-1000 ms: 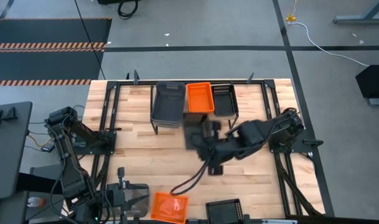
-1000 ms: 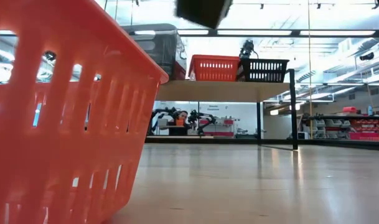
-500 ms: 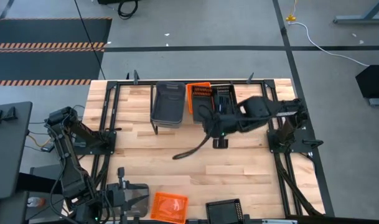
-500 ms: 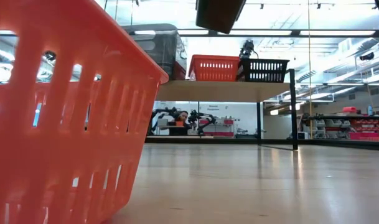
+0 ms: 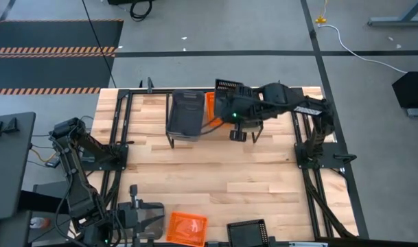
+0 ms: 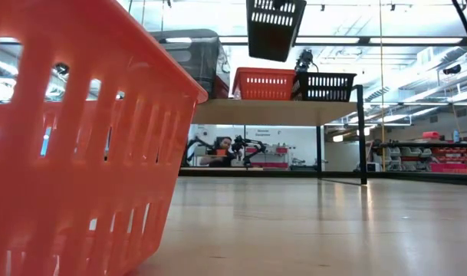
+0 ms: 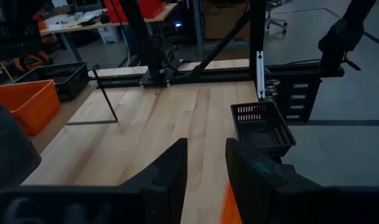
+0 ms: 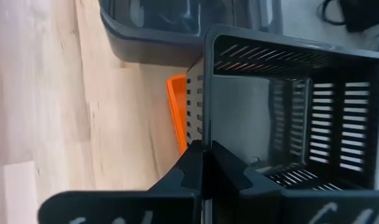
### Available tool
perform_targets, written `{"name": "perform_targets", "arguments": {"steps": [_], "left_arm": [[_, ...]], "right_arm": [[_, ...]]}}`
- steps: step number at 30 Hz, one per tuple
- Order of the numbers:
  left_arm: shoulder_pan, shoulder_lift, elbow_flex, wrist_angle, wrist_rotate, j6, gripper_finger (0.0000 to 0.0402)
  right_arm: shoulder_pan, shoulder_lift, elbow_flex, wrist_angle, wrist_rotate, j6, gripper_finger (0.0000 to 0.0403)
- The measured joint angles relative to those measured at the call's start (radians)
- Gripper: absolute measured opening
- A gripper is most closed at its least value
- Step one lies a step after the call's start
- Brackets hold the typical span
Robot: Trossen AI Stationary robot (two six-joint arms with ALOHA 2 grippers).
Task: Stack baskets on shelf by color
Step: Stack the top black bin on the black bin on the shelf
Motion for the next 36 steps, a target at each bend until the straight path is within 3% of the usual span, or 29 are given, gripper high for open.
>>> {"name": "perform_targets", "arguments": {"steps": [17, 27, 31, 36], "left_arm": [[0.0, 0.0, 0.0, -0.017, 0.031, 0.0, 0.0117], [0.0, 0.0, 0.0, -0.018, 0.037, -0.001, 0.0117], [0.0, 0.0, 0.0, -0.018, 0.037, -0.004, 0.0117], [0.0, 0.0, 0.0, -0.02, 0.037, -0.006, 0.0117]], "right_arm": [[-0.099, -0.056, -0.001, 0.0, -0.17, -0.073, 0.0019], [-0.105, -0.095, -0.002, 0.0, -0.185, -0.039, 0.0019], [-0.127, -0.107, -0.074, 0.004, -0.211, -0.008, 0.0019], [-0.172, -0.166, -0.277, 0.0, -0.249, -0.002, 0.0019]]}}
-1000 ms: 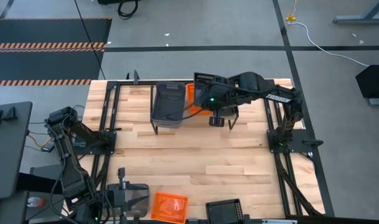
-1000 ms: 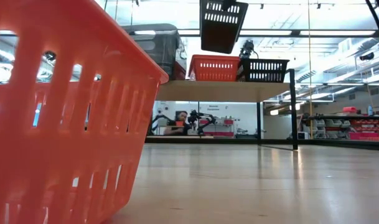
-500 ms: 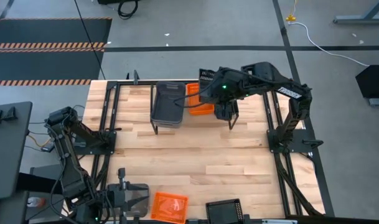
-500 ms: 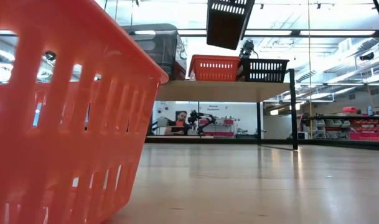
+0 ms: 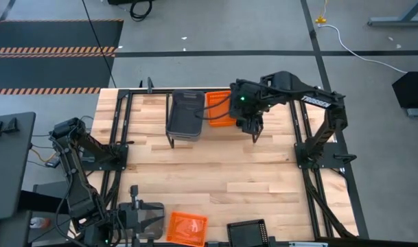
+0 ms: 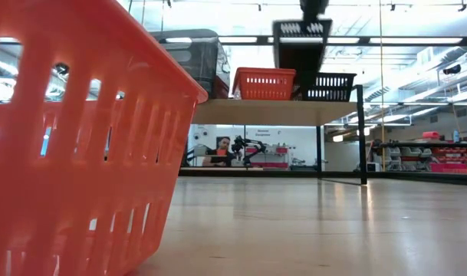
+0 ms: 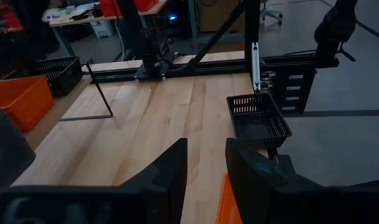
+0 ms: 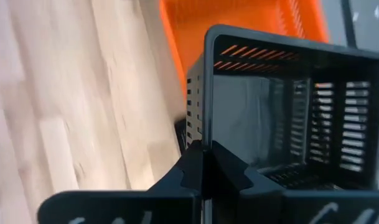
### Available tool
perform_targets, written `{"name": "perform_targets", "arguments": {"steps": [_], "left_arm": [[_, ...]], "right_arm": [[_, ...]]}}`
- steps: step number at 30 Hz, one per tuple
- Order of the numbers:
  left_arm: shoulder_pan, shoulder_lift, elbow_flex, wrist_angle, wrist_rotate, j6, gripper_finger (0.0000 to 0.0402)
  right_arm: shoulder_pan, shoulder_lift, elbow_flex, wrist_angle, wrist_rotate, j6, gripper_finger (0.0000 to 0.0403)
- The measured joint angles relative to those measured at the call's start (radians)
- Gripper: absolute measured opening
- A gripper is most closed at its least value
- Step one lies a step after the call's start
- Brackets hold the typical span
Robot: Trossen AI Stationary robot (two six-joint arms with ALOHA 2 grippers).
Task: Stack baskets on shelf by color
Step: Stack the top black bin on the black bin on the shelf
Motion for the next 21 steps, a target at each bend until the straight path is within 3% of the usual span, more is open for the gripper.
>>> {"name": "perform_targets", "arguments": {"steps": [9, 21], "left_arm": [[0.002, 0.0, 0.0, -0.015, -0.001, 0.01, 0.0117], [0.026, 0.0, 0.0, -0.017, -0.01, 0.006, 0.0117]], "right_arm": [[-0.017, -0.149, -0.263, -0.001, 0.01, -0.039, 0.0019], [0.009, -0.234, -0.316, 0.05, 0.072, -0.057, 0.002]]}}
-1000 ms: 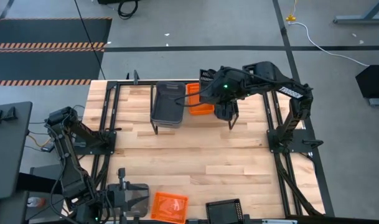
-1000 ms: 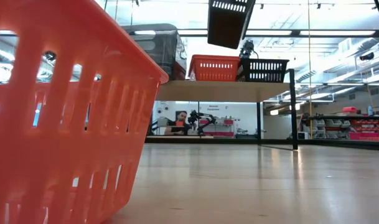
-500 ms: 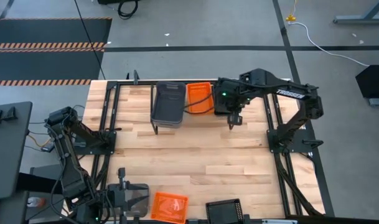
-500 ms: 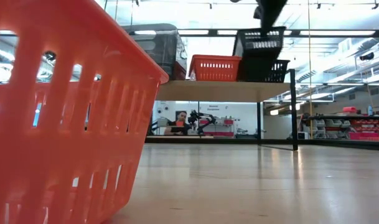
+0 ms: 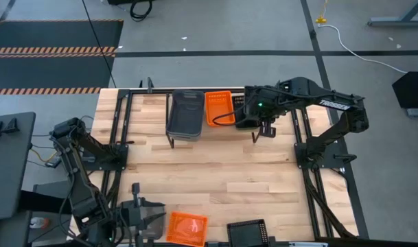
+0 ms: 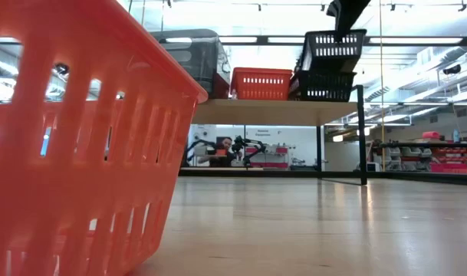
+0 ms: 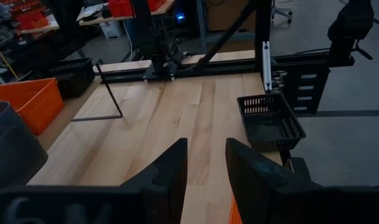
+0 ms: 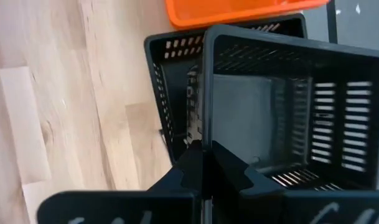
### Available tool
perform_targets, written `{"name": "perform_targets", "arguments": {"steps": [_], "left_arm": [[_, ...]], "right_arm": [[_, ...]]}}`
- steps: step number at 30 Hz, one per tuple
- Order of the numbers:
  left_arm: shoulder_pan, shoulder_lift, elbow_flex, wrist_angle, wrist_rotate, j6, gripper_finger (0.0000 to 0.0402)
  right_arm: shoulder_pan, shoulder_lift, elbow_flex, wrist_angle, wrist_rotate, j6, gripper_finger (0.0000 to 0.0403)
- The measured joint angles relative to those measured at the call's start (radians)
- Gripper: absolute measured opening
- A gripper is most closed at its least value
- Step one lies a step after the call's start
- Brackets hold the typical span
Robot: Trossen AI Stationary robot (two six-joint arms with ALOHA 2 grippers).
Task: Stack baskets on shelf by color
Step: Stack the top black bin on the black bin on the shelf
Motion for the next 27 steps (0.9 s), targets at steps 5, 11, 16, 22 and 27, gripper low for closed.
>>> {"name": "perform_targets", "arguments": {"steps": [5, 11, 16, 22, 27], "left_arm": [[0.0, 0.0, 0.0, 0.0, 0.0, 0.0, 0.0117], [0.0, 0.0, 0.0, 0.0, 0.002, 0.0, 0.0117], [0.0, 0.0, 0.0, -0.002, 0.002, 0.0, 0.0117], [0.0, 0.0, 0.0, -0.002, 0.002, 0.0, 0.0117], [0.0, 0.0, 0.0, -0.002, 0.002, 0.0, 0.0117]], "right_arm": [[0.012, 0.023, 0.0, 0.037, 0.006, -0.037, 0.002], [0.013, 0.061, 0.0, 0.056, 0.011, -0.074, 0.002], [0.014, 0.106, 0.0, 0.055, 0.006, -0.08, 0.002], [0.014, 0.15, -0.001, 0.055, -0.027, -0.083, 0.0021], [0.014, 0.16, -0.001, 0.055, -0.058, -0.036, 0.0032]]}}
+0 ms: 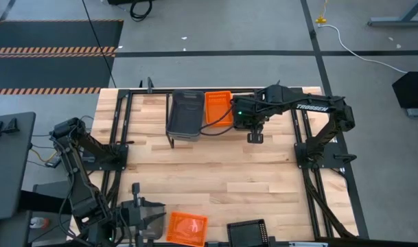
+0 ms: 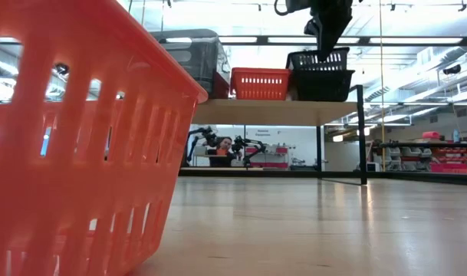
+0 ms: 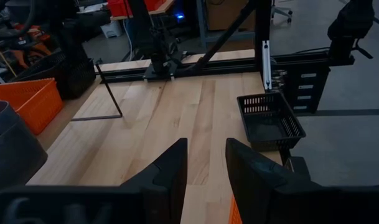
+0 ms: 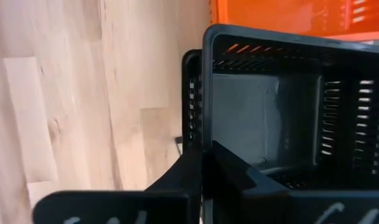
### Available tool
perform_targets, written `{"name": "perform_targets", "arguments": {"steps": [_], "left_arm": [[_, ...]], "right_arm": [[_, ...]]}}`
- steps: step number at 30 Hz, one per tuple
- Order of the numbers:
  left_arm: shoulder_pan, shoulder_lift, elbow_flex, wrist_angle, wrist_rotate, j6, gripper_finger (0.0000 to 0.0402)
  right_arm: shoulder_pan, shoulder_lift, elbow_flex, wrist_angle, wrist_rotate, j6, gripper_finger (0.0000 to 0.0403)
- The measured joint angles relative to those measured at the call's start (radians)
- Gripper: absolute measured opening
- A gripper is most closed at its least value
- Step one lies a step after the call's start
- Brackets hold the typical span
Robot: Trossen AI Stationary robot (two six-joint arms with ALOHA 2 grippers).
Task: Stack baskets on shelf by color
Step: Stack the top black bin on the black bin on the shelf, then stack the black bin on the stacked black bins on the shelf
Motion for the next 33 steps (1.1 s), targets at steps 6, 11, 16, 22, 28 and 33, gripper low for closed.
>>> {"name": "perform_targets", "arguments": {"steps": [6, 11, 16, 22, 28, 33], "left_arm": [[0.0, 0.0, 0.0, 0.0, 0.0, 0.0, 0.0117], [0.0, 0.0, 0.0, 0.0, 0.0, -0.001, 0.0117], [0.0, 0.0, 0.0, 0.0, 0.0, 0.0, 0.0117], [0.0, 0.0, 0.0, 0.0, 0.0, 0.0, 0.0117], [0.0, 0.0, 0.0, 0.0, 0.0, -0.001, 0.0117], [0.0, 0.0, 0.0, 0.0, 0.016, -0.001, 0.0117]], "right_arm": [[0.0, -0.005, 0.0, -0.001, -0.022, 0.06, 0.0066], [0.0, -0.019, 0.0, 0.001, -0.015, 0.093, 0.0116], [0.002, -0.044, 0.0, 0.008, 0.008, 0.15, 0.0162], [0.038, -0.064, 0.001, 0.008, -0.097, 0.321, 0.0179], [0.164, -0.056, 0.001, 0.016, -0.137, 0.404, 0.0176], [0.307, -0.056, 0.001, 0.089, -0.134, 0.517, 0.0174]]}}
